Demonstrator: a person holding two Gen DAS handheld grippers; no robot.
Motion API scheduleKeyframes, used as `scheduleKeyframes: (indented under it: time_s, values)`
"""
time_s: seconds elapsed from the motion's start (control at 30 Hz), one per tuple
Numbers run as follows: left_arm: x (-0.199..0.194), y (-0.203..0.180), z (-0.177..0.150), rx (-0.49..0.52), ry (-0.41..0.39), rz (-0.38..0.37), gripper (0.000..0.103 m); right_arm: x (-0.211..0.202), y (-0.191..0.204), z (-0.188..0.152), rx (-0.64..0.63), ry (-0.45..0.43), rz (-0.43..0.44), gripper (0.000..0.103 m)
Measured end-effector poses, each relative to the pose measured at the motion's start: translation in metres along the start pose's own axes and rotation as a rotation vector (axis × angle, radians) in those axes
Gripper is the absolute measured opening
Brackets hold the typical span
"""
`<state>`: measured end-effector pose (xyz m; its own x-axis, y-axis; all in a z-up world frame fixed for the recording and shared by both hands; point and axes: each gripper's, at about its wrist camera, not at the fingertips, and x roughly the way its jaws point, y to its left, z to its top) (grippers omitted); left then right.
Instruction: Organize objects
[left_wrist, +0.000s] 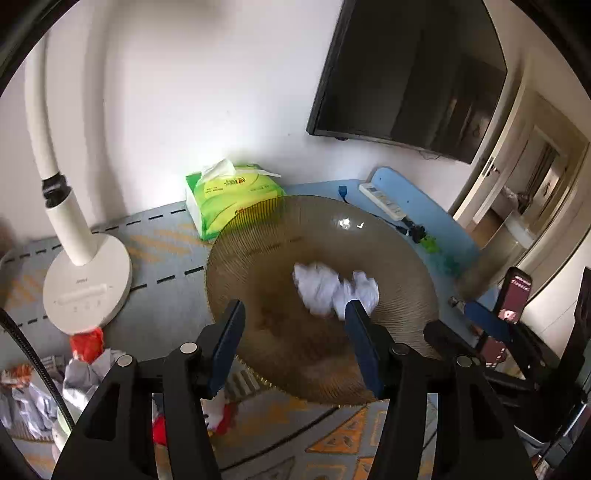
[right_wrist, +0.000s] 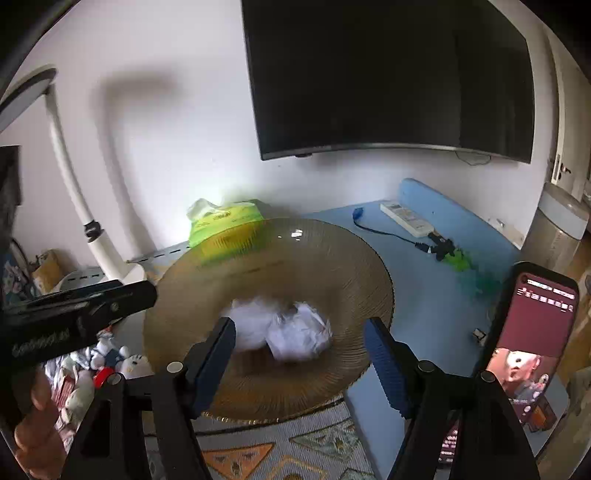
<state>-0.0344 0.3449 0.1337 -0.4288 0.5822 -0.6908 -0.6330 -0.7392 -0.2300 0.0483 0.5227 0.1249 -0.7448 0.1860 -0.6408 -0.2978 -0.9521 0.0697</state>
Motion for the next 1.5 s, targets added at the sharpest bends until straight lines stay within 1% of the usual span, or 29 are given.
scheduleKeyframes:
  time_s: [0.07, 0.17, 0.23, 0.27, 0.3, 0.33, 0.37, 0.4, 0.43, 0.47, 0.5, 0.6, 0.67, 0.7, 0.77, 0.8, 0.87, 0.97, 1.03, 1.13, 1.2, 1.27, 1.3, 1.33, 1.4, 1.47, 1.5]
  values:
    - [-0.017, 0.002, -0.005, 0.001, -0.030, 0.008, 0.054, -0.004, 0.000, -0.006, -0.002, 0.002, 0.019, 0.071]
    - [-0.058, 0.010, -0.020, 0.009, -0.093, 0.024, 0.054, -0.019, 0.013, -0.019, -0.008, 0.005, 0.048, 0.071]
    - [-0.084, 0.019, -0.033, 0.014, -0.132, 0.044, 0.055, -0.033, 0.032, -0.028, -0.032, 0.007, 0.092, 0.071]
    - [-0.101, 0.026, -0.045, 0.008, -0.152, 0.056, 0.056, -0.039, 0.043, -0.033, -0.046, 0.008, 0.116, 0.071]
    - [-0.112, 0.032, -0.053, 0.000, -0.160, 0.067, 0.065, -0.043, 0.052, -0.036, -0.058, 0.011, 0.137, 0.071]
    - [-0.125, 0.040, -0.064, -0.011, -0.166, 0.083, 0.080, -0.047, 0.063, -0.040, -0.073, 0.014, 0.158, 0.071]
    - [-0.137, 0.049, -0.078, -0.025, -0.178, 0.099, 0.086, -0.051, 0.073, -0.046, -0.089, 0.014, 0.176, 0.073]
    - [-0.150, 0.060, -0.094, -0.045, -0.200, 0.115, 0.095, -0.053, 0.084, -0.054, -0.109, 0.015, 0.195, 0.076]
    - [-0.161, 0.070, -0.108, -0.065, -0.221, 0.135, 0.100, -0.055, 0.093, -0.061, -0.126, 0.012, 0.208, 0.083]
    - [-0.170, 0.081, -0.123, -0.087, -0.238, 0.168, 0.100, -0.053, 0.099, -0.068, -0.144, 0.013, 0.219, 0.089]
    - [-0.178, 0.094, -0.137, -0.110, -0.237, 0.210, 0.100, -0.052, 0.108, -0.078, -0.161, 0.015, 0.228, 0.090]
    - [-0.188, 0.135, -0.167, -0.181, -0.215, 0.305, 0.100, -0.040, 0.128, -0.100, -0.208, 0.018, 0.238, 0.090]
    - [-0.187, 0.161, -0.180, -0.218, -0.201, 0.397, 0.100, -0.033, 0.141, -0.111, -0.248, -0.008, 0.212, 0.090]
    - [-0.183, 0.175, -0.186, -0.233, -0.186, 0.459, 0.100, -0.032, 0.147, -0.114, -0.258, -0.023, 0.197, 0.090]
    - [-0.174, 0.195, -0.196, -0.250, -0.156, 0.544, 0.100, -0.029, 0.153, -0.121, -0.277, -0.050, 0.164, 0.090]
    - [-0.169, 0.205, -0.202, -0.266, -0.141, 0.564, 0.100, -0.027, 0.153, -0.122, -0.280, -0.051, 0.160, 0.090]
    - [-0.160, 0.221, -0.211, -0.306, -0.120, 0.576, 0.100, -0.023, 0.155, -0.121, -0.283, -0.048, 0.147, 0.090]
    - [-0.152, 0.239, -0.225, -0.378, -0.108, 0.544, 0.100, -0.018, 0.154, -0.121, -0.270, -0.042, 0.138, 0.090]
    - [-0.148, 0.246, -0.228, -0.401, -0.076, 0.515, 0.100, -0.013, 0.157, -0.121, -0.258, -0.029, 0.125, 0.090]
    - [-0.153, 0.250, -0.225, -0.405, -0.085, 0.490, 0.100, -0.012, 0.161, -0.123, -0.267, -0.024, 0.114, 0.090]
    - [-0.160, 0.256, -0.217, -0.403, -0.085, 0.476, 0.100, -0.013, 0.164, -0.124, -0.278, -0.027, 0.111, 0.090]
    - [-0.167, 0.268, -0.202, -0.405, -0.104, 0.501, 0.100, -0.012, 0.165, -0.124, -0.282, -0.023, 0.112, 0.090]
    - [-0.168, 0.275, -0.193, -0.396, -0.110, 0.529, 0.100, -0.012, 0.167, -0.124, -0.279, -0.020, 0.107, 0.090]
    - [-0.165, 0.283, -0.183, -0.375, -0.102, 0.552, 0.100, -0.011, 0.167, -0.124, -0.278, -0.014, 0.106, 0.090]
    - [-0.150, 0.298, -0.170, -0.366, -0.073, 0.594, 0.100, -0.008, 0.165, -0.122, -0.269, 0.000, 0.112, 0.090]
    - [-0.133, 0.315, -0.162, -0.377, -0.046, 0.593, 0.100, -0.005, 0.161, -0.120, -0.248, 0.014, 0.128, 0.090]
    - [-0.123, 0.324, -0.160, -0.399, -0.026, 0.589, 0.100, -0.004, 0.158, -0.118, -0.228, 0.024, 0.145, 0.090]
